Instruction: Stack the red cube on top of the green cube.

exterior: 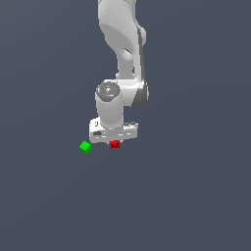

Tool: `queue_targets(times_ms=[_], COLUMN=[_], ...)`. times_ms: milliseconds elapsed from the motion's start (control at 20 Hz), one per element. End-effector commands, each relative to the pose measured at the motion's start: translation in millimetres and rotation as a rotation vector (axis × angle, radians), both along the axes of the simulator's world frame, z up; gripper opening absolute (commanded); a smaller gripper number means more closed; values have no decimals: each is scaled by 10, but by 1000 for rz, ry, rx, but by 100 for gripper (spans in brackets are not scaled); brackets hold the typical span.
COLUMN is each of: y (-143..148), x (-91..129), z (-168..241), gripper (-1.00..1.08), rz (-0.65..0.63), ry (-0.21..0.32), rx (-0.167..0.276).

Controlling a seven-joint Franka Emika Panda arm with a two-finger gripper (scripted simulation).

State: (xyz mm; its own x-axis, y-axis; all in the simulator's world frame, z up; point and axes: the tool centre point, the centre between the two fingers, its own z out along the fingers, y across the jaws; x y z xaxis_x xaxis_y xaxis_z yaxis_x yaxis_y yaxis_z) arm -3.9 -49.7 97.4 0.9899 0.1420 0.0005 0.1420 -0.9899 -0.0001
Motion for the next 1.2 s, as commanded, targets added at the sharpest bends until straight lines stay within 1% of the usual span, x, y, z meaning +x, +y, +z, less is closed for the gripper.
queue_targets(times_ms=[0,250,450,700,900,950,1150], y=[-310,-885,-1221,-1473,-1537,-1537,-1537], x=[-43,-110,-142,-157,-160,-160,-160], z=[-68,-199,-275,-336,-350,-350,-350], gripper=[-100,-100,-100,-100,-100,100,100], rz=[-1,-1,-1,-1,-1,-1,-1], ry=[0,0,0,0,0,0,0], rx=[-1,-1,-1,-1,-1,-1,-1])
